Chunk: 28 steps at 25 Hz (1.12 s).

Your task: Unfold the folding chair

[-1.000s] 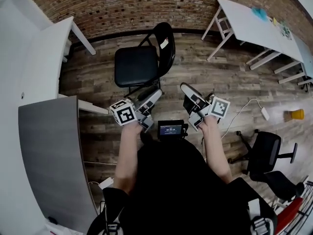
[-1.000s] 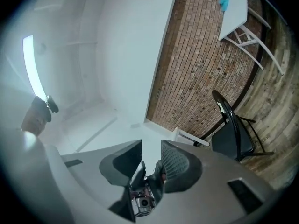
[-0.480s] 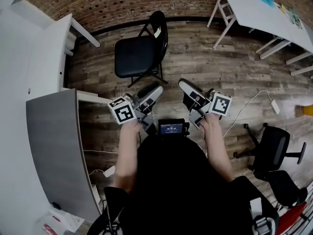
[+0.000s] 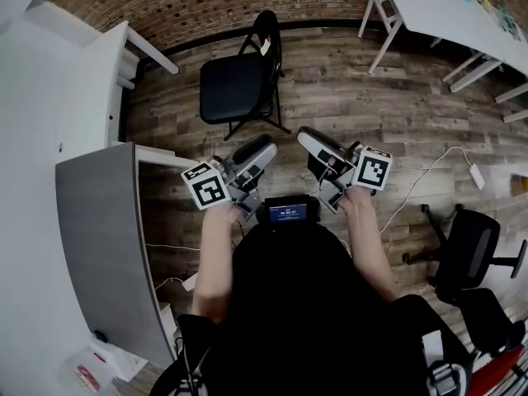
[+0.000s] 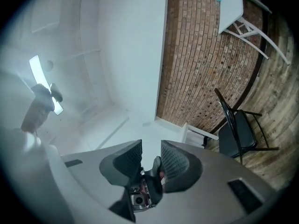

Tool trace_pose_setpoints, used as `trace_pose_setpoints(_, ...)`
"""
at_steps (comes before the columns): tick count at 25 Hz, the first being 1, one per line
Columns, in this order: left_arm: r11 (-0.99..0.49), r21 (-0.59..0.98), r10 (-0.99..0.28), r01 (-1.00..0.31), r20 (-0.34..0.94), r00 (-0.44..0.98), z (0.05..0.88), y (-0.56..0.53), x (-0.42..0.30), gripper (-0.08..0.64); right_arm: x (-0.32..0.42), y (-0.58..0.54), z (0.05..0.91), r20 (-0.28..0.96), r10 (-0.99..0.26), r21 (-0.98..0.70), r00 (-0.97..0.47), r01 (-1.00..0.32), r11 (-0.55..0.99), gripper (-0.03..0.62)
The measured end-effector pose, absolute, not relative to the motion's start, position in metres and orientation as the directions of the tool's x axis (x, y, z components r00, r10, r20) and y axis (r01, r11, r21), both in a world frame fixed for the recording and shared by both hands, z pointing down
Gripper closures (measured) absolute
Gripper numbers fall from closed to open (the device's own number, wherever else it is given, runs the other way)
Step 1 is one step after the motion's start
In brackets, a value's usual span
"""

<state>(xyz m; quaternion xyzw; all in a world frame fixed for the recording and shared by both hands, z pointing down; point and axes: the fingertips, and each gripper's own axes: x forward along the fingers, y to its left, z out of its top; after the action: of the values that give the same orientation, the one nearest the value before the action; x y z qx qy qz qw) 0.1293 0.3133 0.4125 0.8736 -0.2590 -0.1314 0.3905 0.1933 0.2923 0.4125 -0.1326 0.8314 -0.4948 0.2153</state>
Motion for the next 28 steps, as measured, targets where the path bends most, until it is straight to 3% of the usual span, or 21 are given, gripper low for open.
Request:
trace_pose_setpoints(14,-0.635,0.727,-0.503,-0.26,-0.134,0.854,0.383,0.319,0.108,0.366,0.163,0.306,0.388,-0.182,-0.424,-0.857,-0.887,-0.069,0.511,0.459)
trace_pose_setpoints(28,-0.523,0.816,-0.583,-0.245,-0.133,0.802,0.413,0.325,0.049,0.367,0.111,0.31,0.412,-0.035,-0.359,-0.879,-0.933,-0.141,0.455,0.46)
